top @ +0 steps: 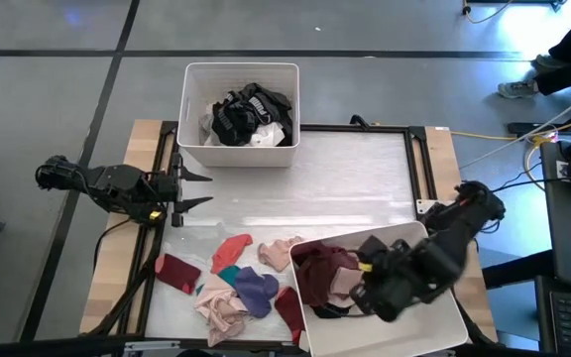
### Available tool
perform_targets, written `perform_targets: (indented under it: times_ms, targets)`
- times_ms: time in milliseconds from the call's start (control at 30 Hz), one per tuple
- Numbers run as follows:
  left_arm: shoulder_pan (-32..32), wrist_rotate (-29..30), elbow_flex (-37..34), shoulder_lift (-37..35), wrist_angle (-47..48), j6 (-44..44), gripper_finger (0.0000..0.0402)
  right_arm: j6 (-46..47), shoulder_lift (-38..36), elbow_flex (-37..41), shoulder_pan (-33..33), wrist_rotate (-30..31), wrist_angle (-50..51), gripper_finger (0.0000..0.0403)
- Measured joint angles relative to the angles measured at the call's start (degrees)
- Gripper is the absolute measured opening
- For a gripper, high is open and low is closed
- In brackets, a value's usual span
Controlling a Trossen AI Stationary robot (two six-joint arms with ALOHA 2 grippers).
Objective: Sort clothes
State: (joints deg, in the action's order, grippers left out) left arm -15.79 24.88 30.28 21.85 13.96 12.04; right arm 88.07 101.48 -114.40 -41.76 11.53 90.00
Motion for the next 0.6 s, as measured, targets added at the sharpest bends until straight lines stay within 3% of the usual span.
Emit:
perform_targets:
  times_ms: [267, 433, 600]
  targets:
    - [0.00, -0.01, 0.02, 0.00, -0.04, 0.37, 0.0210, -7.54, -0.08, 9.06, 8.80, -6.63, 0.03, 0.0062]
    - [0.00, -0.01, 0.00, 0.00, -0.02, 0.21, 0.0210, -10.64, -0.10, 9.96, 12.27, -11.21, -0.61, 0.0083]
    - [0.00, -0.01, 0.00, 0.00, -0.02, 0.17, 0.0210, -12.03, -0.10, 9.98, 12.18, -7.89, -1.78, 0.0085]
